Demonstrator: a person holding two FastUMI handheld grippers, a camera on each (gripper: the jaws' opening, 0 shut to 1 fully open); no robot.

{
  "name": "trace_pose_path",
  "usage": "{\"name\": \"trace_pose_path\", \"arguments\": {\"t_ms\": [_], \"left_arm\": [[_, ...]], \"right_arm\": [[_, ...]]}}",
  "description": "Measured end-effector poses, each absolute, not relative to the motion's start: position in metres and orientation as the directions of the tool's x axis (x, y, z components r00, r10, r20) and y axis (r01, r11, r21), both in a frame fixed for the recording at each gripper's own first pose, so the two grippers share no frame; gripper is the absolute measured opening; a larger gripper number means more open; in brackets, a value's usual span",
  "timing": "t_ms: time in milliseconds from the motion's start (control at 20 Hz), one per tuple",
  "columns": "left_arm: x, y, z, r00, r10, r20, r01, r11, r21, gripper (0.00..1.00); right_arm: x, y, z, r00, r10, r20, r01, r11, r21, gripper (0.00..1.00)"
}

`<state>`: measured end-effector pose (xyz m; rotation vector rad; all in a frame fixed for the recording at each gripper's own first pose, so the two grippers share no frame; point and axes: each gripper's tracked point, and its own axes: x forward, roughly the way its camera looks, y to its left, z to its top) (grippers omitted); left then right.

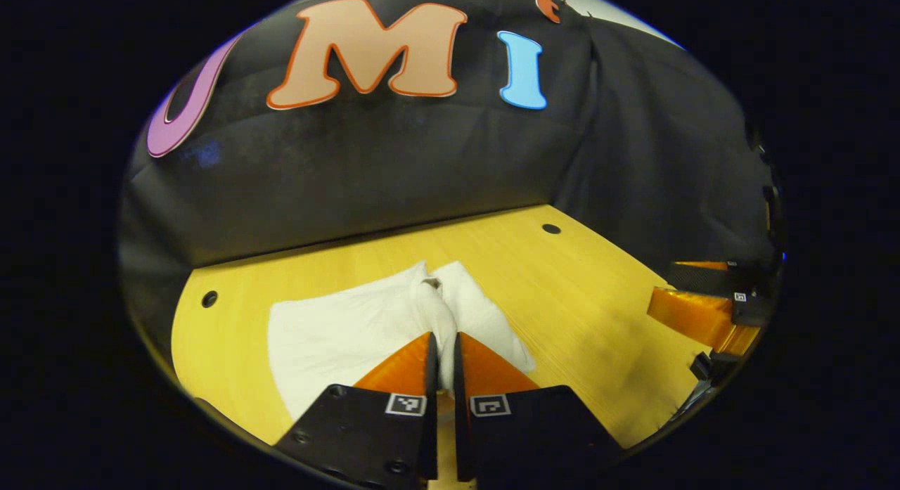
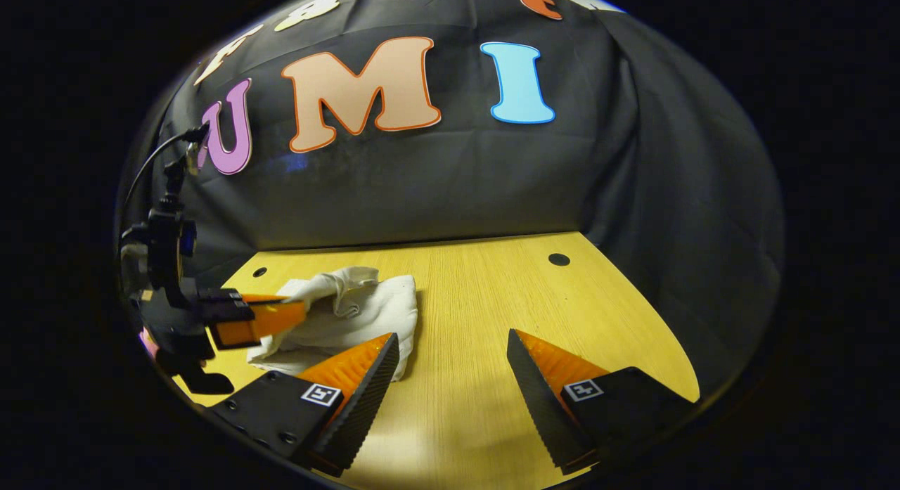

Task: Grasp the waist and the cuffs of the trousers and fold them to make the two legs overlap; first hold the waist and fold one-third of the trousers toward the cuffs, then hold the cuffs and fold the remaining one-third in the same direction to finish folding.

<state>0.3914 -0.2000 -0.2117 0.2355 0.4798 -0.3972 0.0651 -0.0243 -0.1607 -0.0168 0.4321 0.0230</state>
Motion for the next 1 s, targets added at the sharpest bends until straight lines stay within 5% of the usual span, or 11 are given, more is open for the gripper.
{"name": "trace_pose_path", "arguments": {"t_ms": [50, 200, 1000], "left_arm": [[0.384, -0.208, -0.217, 0.798, -0.349, -0.492, 0.45, 0.888, 0.1, 0.14], [0.371, -0.208, -0.219, 0.801, -0.365, -0.474, 0.439, 0.897, 0.049, 0.82], [0.298, -0.031, -0.144, 0.941, -0.068, -0.33, 0.101, 0.991, 0.083, 0.81]], "right_arm": [[0.064, -0.025, -0.159, 0.909, 0.018, -0.416, -0.024, 1.0, -0.007, 0.99], [0.059, -0.02, -0.15, 0.918, 0.028, -0.395, -0.028, 1.0, 0.006, 0.96], [0.02, 0.068, -0.106, 0.962, 0.194, -0.193, -0.183, 0.98, 0.073, 0.98]]}}
